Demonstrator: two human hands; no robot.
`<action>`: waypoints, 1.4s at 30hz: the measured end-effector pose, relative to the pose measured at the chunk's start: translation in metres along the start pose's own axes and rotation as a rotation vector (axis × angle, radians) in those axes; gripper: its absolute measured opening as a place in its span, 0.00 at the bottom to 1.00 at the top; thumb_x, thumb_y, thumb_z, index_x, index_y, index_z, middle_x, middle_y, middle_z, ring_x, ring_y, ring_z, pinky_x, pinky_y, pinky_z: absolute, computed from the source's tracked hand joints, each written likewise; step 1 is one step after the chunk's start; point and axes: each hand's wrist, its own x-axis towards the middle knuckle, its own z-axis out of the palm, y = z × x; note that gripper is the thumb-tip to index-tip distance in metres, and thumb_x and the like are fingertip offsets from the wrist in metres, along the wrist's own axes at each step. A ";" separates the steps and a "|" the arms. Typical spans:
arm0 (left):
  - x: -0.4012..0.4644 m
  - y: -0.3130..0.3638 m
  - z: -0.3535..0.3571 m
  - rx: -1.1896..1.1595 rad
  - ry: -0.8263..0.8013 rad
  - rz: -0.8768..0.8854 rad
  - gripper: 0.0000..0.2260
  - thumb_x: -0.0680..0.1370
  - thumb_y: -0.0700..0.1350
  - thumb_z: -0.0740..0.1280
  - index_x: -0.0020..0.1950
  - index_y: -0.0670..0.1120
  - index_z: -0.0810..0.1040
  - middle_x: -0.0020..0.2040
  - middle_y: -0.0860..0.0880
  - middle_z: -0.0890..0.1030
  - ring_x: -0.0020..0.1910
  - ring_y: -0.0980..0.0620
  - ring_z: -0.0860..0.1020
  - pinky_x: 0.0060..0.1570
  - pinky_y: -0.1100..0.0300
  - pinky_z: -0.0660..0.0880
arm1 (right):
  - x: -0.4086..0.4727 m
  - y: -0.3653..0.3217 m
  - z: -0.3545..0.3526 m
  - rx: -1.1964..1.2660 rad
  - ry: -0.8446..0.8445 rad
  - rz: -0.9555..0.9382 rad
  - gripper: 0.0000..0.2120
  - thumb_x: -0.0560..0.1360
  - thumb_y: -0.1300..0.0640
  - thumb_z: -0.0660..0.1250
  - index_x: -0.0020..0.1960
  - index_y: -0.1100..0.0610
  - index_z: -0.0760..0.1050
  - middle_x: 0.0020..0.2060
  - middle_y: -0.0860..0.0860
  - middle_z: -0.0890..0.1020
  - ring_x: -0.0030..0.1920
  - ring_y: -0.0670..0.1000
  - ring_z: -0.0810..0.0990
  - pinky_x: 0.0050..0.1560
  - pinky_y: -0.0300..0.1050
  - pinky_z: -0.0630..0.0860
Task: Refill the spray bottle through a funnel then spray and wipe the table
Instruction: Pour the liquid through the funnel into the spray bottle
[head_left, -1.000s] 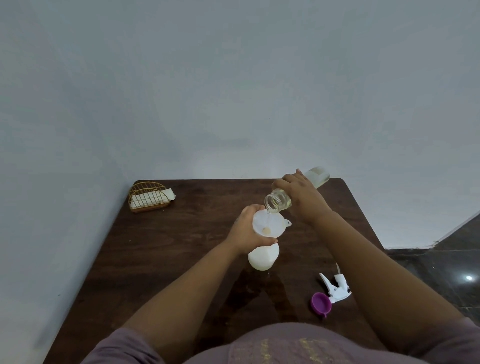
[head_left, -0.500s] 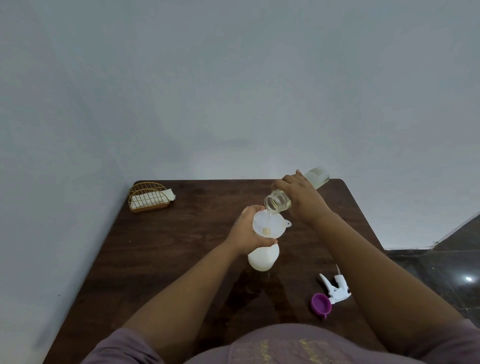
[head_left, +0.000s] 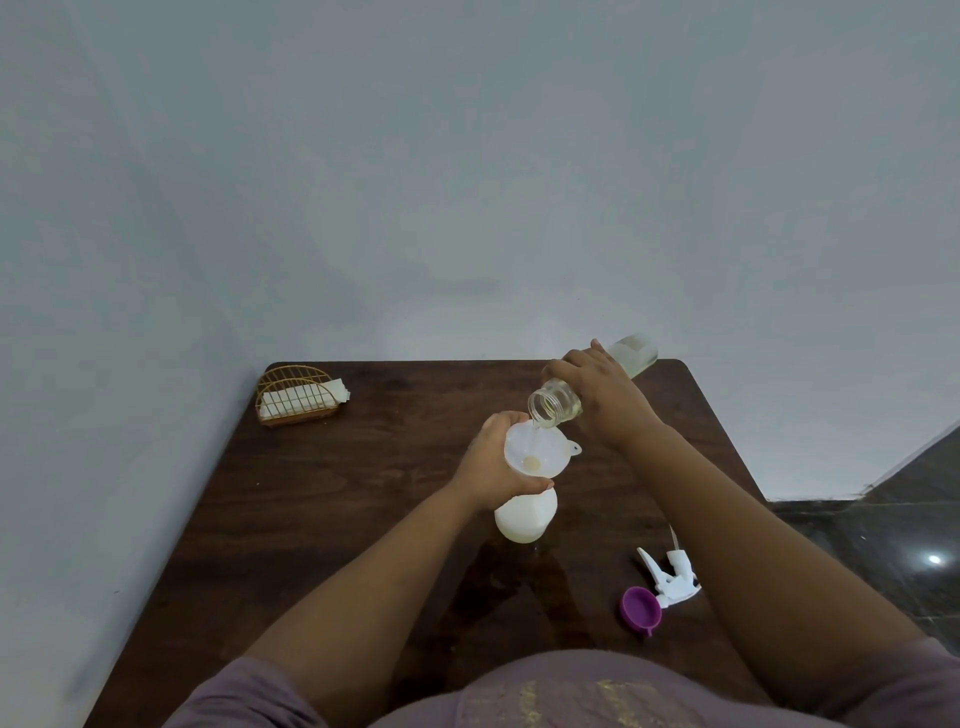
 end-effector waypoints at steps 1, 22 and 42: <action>0.000 0.000 0.000 -0.002 -0.001 0.001 0.37 0.64 0.50 0.81 0.68 0.52 0.67 0.65 0.52 0.70 0.61 0.51 0.72 0.58 0.51 0.76 | 0.000 0.000 0.000 -0.002 0.002 -0.001 0.21 0.63 0.68 0.72 0.53 0.54 0.76 0.42 0.51 0.77 0.46 0.55 0.77 0.70 0.55 0.59; -0.001 0.001 -0.001 0.021 -0.005 0.011 0.37 0.64 0.50 0.81 0.68 0.51 0.66 0.65 0.52 0.70 0.61 0.51 0.72 0.58 0.52 0.75 | 0.004 0.006 0.000 -0.020 -0.015 -0.015 0.23 0.61 0.64 0.76 0.53 0.52 0.74 0.42 0.50 0.76 0.45 0.53 0.76 0.67 0.56 0.65; 0.001 0.002 -0.002 0.032 -0.015 0.001 0.38 0.63 0.51 0.81 0.69 0.52 0.66 0.66 0.53 0.69 0.62 0.51 0.71 0.60 0.50 0.75 | 0.003 0.006 0.001 -0.020 -0.013 -0.009 0.24 0.60 0.65 0.77 0.53 0.53 0.75 0.42 0.51 0.77 0.46 0.54 0.77 0.68 0.55 0.63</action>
